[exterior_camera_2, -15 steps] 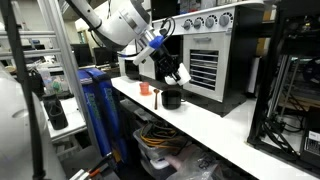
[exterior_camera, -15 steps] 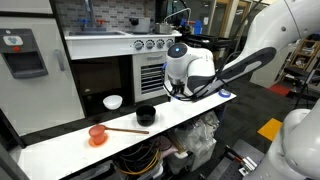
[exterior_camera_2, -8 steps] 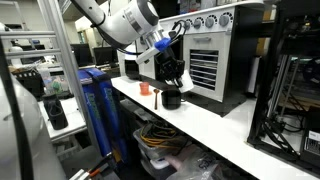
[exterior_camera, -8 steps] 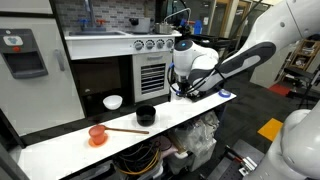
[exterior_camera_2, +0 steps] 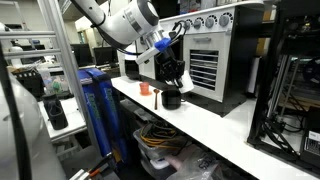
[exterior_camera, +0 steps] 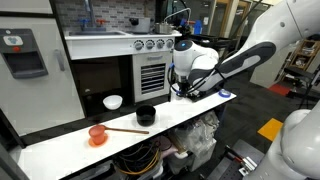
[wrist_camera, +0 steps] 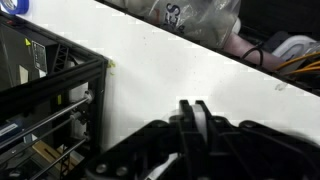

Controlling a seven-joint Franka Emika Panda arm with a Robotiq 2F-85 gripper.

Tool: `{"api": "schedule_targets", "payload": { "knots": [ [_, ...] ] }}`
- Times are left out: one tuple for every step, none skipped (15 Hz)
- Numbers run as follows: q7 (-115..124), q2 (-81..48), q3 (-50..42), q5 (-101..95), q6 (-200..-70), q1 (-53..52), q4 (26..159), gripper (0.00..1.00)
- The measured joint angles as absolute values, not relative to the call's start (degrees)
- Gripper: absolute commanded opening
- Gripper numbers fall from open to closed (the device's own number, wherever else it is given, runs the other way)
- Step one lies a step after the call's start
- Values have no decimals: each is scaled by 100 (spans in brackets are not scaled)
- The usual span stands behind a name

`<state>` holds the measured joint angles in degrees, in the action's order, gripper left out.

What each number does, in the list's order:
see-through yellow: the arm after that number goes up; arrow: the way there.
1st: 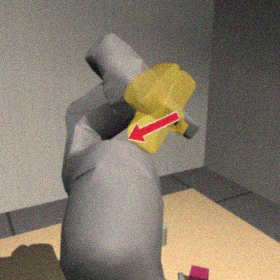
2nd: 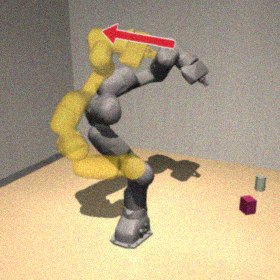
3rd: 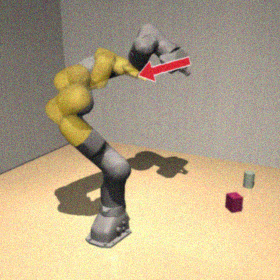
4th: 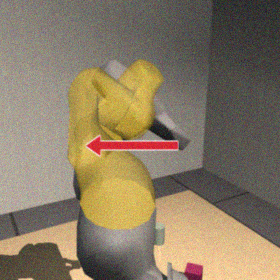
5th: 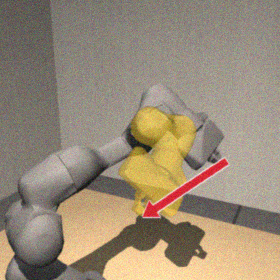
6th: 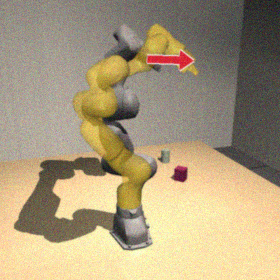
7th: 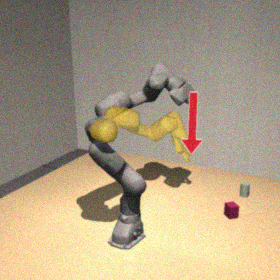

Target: Pour the contents in the white mug into the black mug, use the wooden spoon to stir the contents in the black mug

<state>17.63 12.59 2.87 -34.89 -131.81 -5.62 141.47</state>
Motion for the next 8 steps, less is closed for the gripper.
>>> {"api": "schedule_targets", "payload": {
  "knots": [
    [1765, 1259, 295, -3489, -13183, -560, 14147, 2],
    [1792, 1259, 303, -3448, -13196, -559, 14146, 2],
    [1808, 1260, 308, -3322, -13223, -560, 14141, 2],
    [1812, 1261, 309, -3119, -13251, -560, 14128, 2],
    [1813, 1267, 309, -2875, -13280, -558, 14114, 2],
    [1813, 1280, 308, -2628, -13294, -556, 14098, 2],
    [1814, 1301, 307, -2399, -13306, -549, 14087, 2],
    [1817, 1327, 306, -2198, -13310, -537, 14079, 2]
  ]
}}
